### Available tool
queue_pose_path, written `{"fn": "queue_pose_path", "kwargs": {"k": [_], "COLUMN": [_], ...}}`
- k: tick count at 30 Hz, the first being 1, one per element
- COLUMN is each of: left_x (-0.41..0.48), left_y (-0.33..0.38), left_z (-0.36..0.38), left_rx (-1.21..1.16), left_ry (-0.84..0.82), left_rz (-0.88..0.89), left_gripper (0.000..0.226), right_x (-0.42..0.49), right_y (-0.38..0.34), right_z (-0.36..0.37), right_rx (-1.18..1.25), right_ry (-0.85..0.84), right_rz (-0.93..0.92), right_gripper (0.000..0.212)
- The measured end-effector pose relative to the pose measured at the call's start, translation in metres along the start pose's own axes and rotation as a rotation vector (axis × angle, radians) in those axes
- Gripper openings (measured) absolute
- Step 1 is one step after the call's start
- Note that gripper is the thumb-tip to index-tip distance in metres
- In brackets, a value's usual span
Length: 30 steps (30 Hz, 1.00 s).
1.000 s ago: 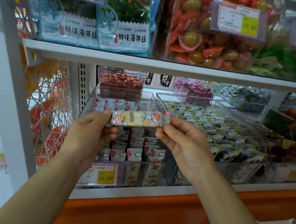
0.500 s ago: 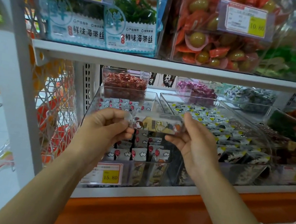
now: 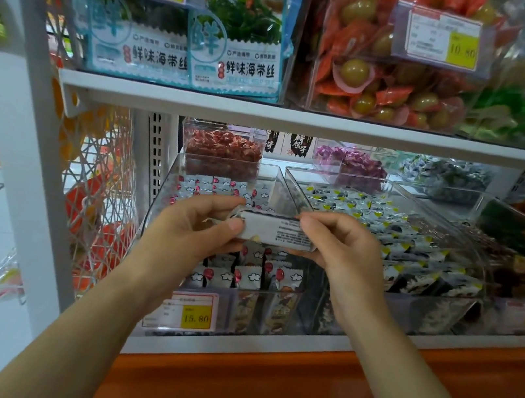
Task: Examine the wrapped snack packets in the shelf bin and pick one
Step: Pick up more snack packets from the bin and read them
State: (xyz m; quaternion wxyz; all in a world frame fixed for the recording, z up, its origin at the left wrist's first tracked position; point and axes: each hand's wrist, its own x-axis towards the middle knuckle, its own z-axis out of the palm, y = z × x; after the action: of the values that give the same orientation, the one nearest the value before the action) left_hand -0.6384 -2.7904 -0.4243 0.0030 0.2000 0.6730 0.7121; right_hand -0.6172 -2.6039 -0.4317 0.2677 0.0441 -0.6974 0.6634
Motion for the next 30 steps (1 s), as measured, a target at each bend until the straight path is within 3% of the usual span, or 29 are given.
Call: {"fn": "queue_pose_path", "kwargs": {"k": [5,8,11,21,27,30], "left_x": [-0.002,-0.002,0.0,0.003,0.0,0.0], "left_y": [0.003,0.004,0.003,0.003,0.003,0.001], "left_z": [0.003,0.006,0.007,0.006,0.012,0.01], "left_rx": [0.164,0.195,0.248,0.34,0.267,0.274], "left_ry": [-0.017,-0.003,0.087,0.246,0.079,0.079], "left_rz": [0.021,-0.003,0.015,0.125,0.035,0.033], "left_gripper": [0.027,0.03,0.018,0.033,0.025,0.027], "right_x": [0.002,0.0,-0.004,-0.007,-0.005,0.0], "right_y": [-0.001,-0.001,-0.001,-0.004,-0.001,-0.003], "right_z": [0.0,0.002,0.004,0.006,0.008,0.003], "right_rx": [-0.183,-0.237,-0.254,-0.235,-0.22,-0.188], "right_ry": [0.078,0.039,-0.012,-0.055,0.086,0.03], "right_rz": [-0.119,-0.185,-0.225,-0.224,-0.206,-0.114], "right_gripper": [0.017,0.015,0.012,0.015,0.024,0.024]}}
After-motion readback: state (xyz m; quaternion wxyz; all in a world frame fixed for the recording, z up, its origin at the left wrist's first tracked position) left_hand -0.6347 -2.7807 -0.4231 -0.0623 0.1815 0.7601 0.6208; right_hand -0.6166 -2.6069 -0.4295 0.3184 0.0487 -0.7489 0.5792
